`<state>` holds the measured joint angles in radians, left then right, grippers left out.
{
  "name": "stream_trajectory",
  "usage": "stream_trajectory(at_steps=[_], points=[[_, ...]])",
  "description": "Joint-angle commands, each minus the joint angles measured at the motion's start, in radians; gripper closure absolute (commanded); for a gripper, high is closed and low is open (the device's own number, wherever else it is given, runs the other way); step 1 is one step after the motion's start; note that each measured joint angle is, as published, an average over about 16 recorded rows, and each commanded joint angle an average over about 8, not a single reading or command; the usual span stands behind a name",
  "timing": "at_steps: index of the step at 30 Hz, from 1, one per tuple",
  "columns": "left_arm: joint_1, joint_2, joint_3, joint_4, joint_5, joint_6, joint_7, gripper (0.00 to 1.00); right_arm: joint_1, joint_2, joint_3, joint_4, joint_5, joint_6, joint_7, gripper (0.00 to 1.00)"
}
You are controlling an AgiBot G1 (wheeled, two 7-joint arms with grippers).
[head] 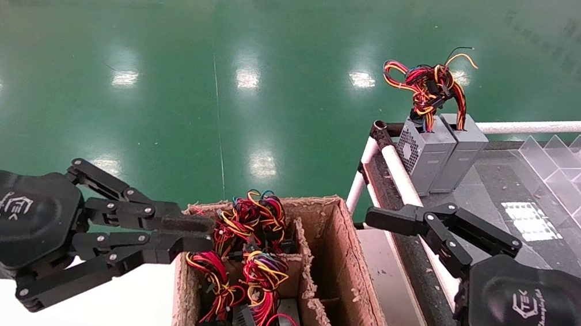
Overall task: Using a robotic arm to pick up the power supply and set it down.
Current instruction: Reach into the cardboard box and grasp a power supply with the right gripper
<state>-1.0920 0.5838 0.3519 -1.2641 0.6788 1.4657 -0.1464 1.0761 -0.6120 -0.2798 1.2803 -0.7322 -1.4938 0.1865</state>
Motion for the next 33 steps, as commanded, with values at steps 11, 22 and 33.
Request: stream_trajectory(at_steps=[11, 22, 33], points=[[0.0, 0.0, 0.0, 0.0, 0.0, 0.0, 0.0, 0.0, 0.0, -0.001, -0.022, 0.014, -0.068, 0.039, 0.003, 0.0], [0.0, 0.0, 0.0, 0.0, 0.0, 0.0, 0.0, 0.0, 0.064, -0.027, -0.153, 0.066, -0.339, 0.049, 0.062, 0.0], [0.0, 0.0, 0.0, 0.0, 0.0, 0.0, 0.0, 0.0, 0.071, -0.081, -0.229, 0.056, -0.452, 0.059, 0.12, 0.98]])
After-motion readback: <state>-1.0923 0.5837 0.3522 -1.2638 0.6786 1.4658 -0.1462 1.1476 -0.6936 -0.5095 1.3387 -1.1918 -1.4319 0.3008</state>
